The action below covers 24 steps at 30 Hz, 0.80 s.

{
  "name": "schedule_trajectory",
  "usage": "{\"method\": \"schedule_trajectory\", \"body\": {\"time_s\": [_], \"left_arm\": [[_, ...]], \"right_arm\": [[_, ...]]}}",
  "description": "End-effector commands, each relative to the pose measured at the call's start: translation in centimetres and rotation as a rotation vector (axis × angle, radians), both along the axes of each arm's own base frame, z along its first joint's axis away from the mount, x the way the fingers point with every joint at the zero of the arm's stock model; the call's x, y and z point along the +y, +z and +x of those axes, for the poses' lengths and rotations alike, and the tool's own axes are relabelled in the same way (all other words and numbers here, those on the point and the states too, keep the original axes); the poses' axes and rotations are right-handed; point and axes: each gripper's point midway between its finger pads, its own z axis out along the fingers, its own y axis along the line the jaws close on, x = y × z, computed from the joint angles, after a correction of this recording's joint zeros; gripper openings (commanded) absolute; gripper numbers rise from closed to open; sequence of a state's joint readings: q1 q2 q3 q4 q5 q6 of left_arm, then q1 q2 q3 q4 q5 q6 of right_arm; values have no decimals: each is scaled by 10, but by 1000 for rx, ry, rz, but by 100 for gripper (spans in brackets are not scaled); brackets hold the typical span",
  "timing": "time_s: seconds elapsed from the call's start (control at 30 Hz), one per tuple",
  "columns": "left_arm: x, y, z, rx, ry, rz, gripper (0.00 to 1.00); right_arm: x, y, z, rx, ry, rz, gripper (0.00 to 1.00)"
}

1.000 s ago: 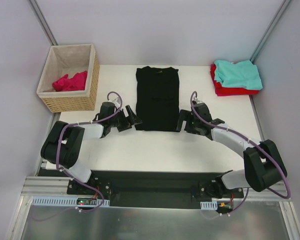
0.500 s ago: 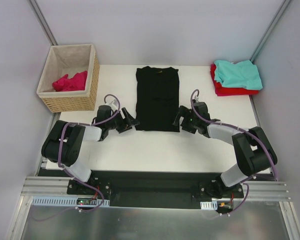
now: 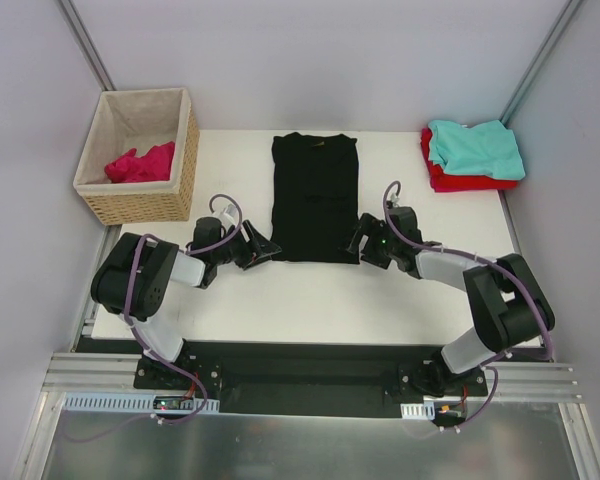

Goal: Fold and stack the t-shirts

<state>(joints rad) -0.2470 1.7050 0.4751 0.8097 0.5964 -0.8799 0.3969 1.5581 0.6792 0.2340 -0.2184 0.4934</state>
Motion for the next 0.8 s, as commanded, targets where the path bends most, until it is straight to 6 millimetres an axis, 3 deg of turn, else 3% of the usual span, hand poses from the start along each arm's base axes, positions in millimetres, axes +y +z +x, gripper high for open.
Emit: {"method": "schedule_trajectory", "body": {"time_s": [0.0, 0.23, 0.53, 0.77], "left_arm": [[8, -34, -28, 126, -5, 44, 59], [11, -40, -33, 134, 2, 54, 58], [10, -45, -31, 135, 4, 48, 57], [8, -49, -27, 142, 1, 46, 53]], "right_arm": [[-18, -24, -31, 98, -7, -61, 84], [-21, -33, -40, 116, -14, -59, 76], [-21, -36, -36, 111, -24, -58, 60], [-20, -39, -32, 116, -26, -55, 56]]}}
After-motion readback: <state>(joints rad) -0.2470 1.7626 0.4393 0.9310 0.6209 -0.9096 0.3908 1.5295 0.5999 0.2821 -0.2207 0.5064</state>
